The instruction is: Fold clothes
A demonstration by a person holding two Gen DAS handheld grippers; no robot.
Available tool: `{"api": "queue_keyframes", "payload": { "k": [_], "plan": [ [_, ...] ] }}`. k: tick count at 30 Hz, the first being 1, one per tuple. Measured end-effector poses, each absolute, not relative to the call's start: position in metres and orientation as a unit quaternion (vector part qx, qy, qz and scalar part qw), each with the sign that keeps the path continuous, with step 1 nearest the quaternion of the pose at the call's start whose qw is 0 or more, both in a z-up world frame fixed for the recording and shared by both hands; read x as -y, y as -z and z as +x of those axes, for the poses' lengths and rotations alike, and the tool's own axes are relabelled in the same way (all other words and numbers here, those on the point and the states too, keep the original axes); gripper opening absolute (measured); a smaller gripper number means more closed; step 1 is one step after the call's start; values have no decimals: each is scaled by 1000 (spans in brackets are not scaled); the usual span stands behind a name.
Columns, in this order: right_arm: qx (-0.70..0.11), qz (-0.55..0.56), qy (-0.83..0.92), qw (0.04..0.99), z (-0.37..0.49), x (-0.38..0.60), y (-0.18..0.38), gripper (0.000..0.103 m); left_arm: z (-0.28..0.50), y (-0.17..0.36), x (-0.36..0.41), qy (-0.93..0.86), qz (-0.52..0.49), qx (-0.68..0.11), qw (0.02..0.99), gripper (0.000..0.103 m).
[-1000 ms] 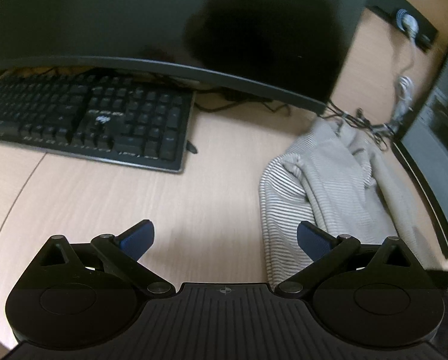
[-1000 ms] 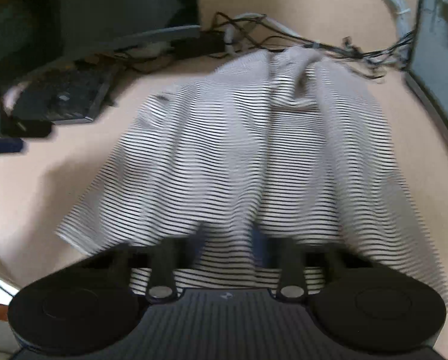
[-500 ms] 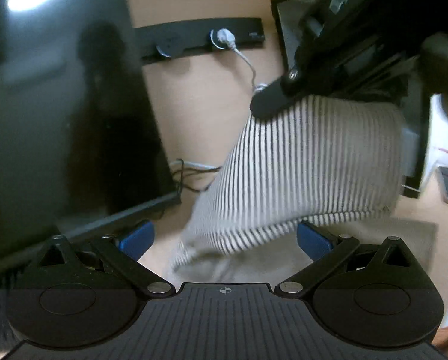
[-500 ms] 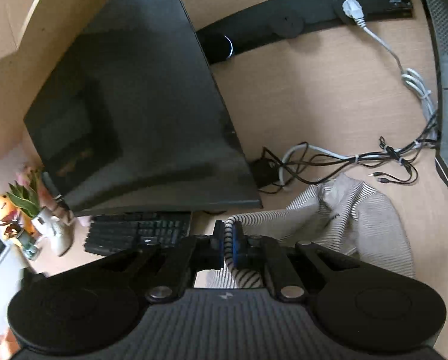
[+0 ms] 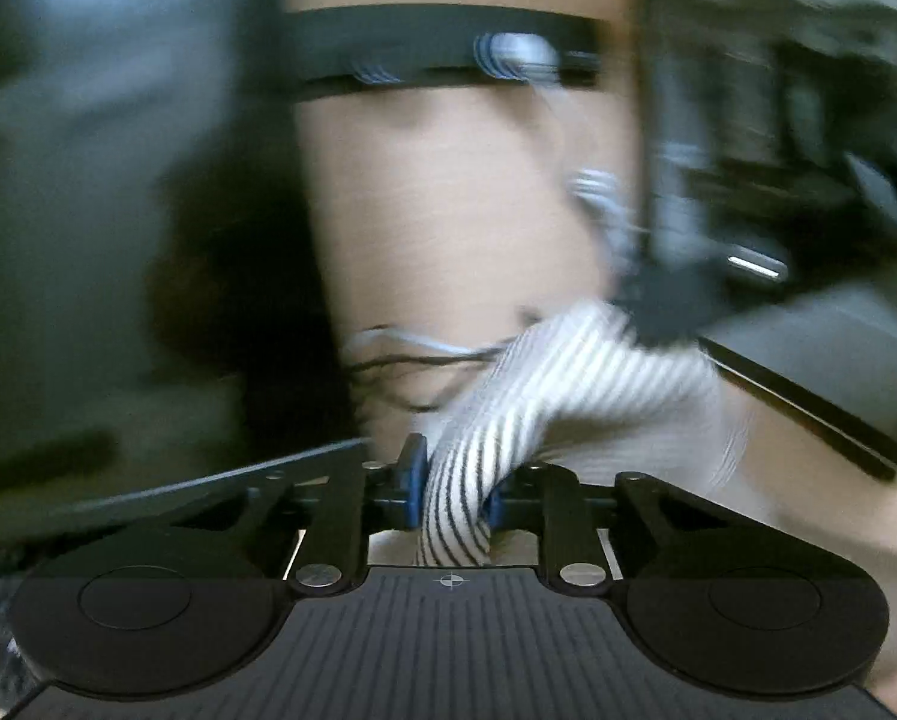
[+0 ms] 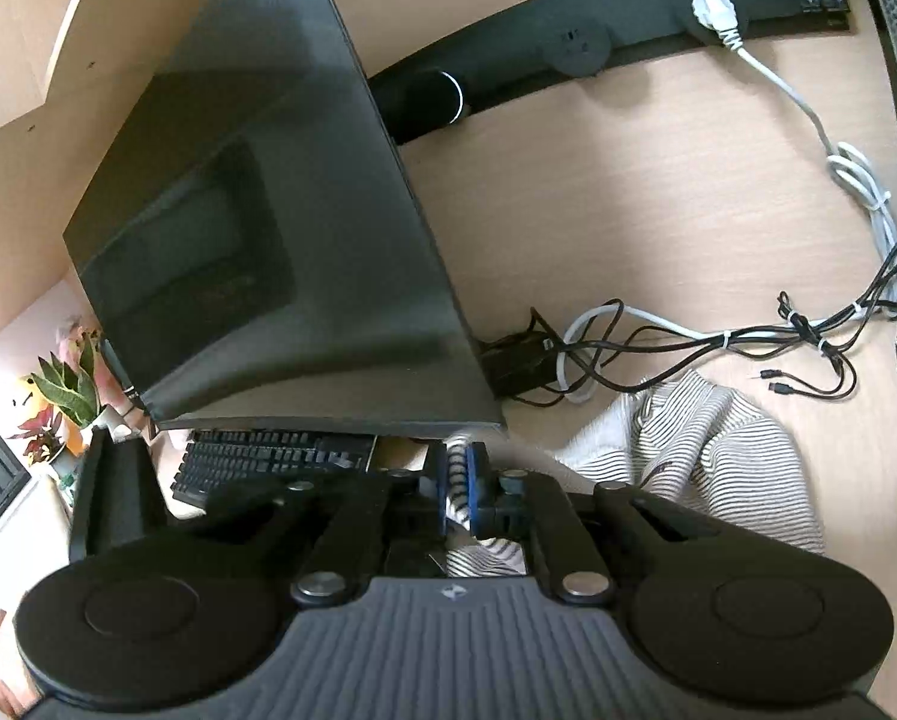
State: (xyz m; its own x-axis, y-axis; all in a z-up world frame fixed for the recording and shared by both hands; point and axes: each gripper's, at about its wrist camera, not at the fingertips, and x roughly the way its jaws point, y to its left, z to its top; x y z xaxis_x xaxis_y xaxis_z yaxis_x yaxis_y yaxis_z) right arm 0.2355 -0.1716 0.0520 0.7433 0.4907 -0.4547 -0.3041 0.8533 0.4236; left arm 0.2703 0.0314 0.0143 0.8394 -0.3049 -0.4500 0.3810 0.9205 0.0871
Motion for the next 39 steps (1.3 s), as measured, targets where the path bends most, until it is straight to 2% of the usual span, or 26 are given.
{"api": "queue_keyframes", "payload": {
  "k": [4, 6, 7, 13, 27, 34, 35, 36, 38, 39],
  "plan": [
    [-297, 163, -182, 923, 241, 193, -32, 18, 289, -25, -76, 85, 10, -228, 970, 16],
    [-315, 141, -163, 924, 245, 200, -11, 31, 297, -28, -97, 45, -19, -234, 971, 16],
    [-329, 129, -155, 923, 248, 202, 1, 33, 301, -27, -106, 35, -33, -242, 969, 16],
    [-428, 94, -119, 891, 257, 201, 86, 33, 309, -15, -138, 0, -74, -275, 958, 17],
    [-441, 68, -84, 891, 204, 167, 83, 33, 277, 3, -192, -12, -82, -310, 947, 17],
    [-423, 52, -42, 903, 173, 158, 68, 34, 305, 11, -223, -23, -92, -317, 944, 17],
    [-412, 38, -34, 910, 171, 159, 62, 37, 308, 12, -228, -26, -99, -317, 943, 17],
    [-402, 21, -25, 915, 170, 161, 56, 48, 311, 13, -232, -29, -104, -318, 942, 17],
    [-387, -12, -7, 922, 171, 166, 48, 61, 316, 16, -235, -33, -110, -322, 940, 17],
    [-384, -25, -3, 923, 173, 169, 47, 62, 317, 18, -236, -34, -112, -324, 939, 17]
  ]
}}
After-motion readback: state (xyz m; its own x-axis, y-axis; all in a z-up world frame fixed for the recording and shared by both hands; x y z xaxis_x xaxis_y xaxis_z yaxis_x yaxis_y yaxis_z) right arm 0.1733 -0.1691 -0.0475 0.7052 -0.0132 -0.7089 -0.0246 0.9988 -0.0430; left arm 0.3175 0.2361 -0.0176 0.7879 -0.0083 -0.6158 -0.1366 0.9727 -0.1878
